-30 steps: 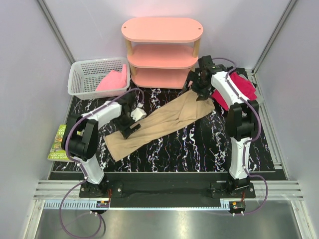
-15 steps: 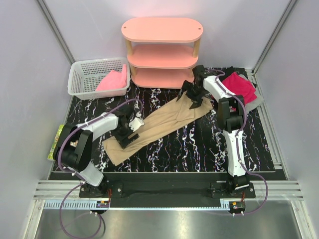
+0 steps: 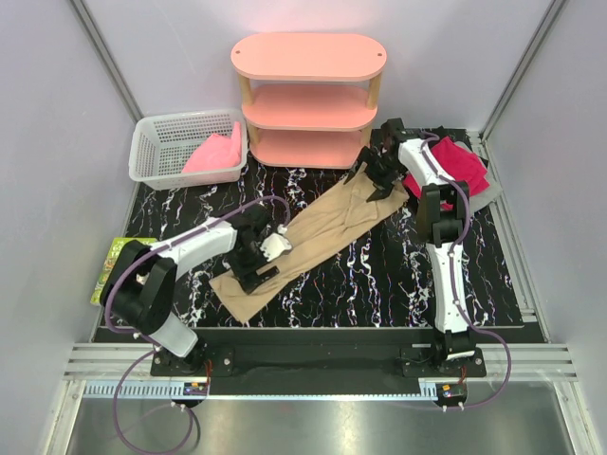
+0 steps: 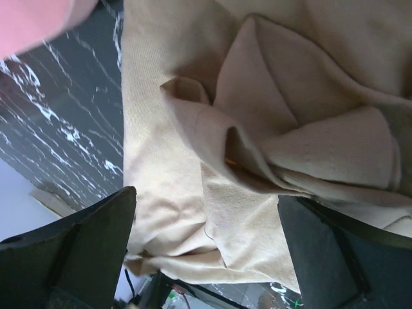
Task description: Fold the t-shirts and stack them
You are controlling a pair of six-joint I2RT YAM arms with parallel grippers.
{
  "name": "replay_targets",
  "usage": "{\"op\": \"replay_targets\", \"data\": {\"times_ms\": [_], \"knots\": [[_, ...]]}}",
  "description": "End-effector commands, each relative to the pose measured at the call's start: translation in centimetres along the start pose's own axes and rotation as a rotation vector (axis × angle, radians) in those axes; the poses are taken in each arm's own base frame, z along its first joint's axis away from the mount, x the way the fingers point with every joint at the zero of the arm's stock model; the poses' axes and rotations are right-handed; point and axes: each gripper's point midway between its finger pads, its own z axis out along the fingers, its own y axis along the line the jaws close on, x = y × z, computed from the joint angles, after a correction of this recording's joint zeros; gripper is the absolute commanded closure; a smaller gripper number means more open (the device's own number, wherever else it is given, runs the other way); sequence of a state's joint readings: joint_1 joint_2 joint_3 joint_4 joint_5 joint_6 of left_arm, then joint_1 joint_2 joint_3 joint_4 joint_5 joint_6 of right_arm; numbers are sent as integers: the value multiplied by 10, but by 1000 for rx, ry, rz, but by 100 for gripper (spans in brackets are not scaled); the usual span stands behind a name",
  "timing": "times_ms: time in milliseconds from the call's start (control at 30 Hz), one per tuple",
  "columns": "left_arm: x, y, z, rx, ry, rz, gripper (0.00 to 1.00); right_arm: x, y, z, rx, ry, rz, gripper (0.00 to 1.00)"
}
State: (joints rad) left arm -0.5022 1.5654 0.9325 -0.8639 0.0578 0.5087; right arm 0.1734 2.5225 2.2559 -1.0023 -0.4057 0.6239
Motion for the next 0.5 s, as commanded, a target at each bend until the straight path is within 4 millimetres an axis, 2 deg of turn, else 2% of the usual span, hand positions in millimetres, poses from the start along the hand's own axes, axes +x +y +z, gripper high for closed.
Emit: {"op": "replay_targets", "data": {"times_ms": [0,33,133,233,333,367,400,433,467], "knots": [[-39,-41,-26,137,-92,43,15,-39,-51,12,152,-89,-41,0],[-46,-45,-28,139,-98,65,15,-41,-51,10,157,-98,-46,0],[-50,-47,-28,150,-85,71,15,-45,-50,4,170,-125,-60,0],[-43,-51,-25,160,-67,86,15,-57,-46,-5,184,-166,-87,0],[-31,-51,-23,145,-45,92,15,-59,-49,-10,210,-169,-98,0],[-31,-49,-25,131,-54,90,16,-60,-43,-16,208,-183,-113,0],[-29,-43,-28,113,-70,72,16,-63,-37,-31,226,-227,-146,0],[-31,-35,-40,76,-121,61,16,-63,-32,-40,241,-254,-176,0],[-34,-25,-50,43,-162,44,16,-56,-15,-45,247,-281,-233,0]]}}
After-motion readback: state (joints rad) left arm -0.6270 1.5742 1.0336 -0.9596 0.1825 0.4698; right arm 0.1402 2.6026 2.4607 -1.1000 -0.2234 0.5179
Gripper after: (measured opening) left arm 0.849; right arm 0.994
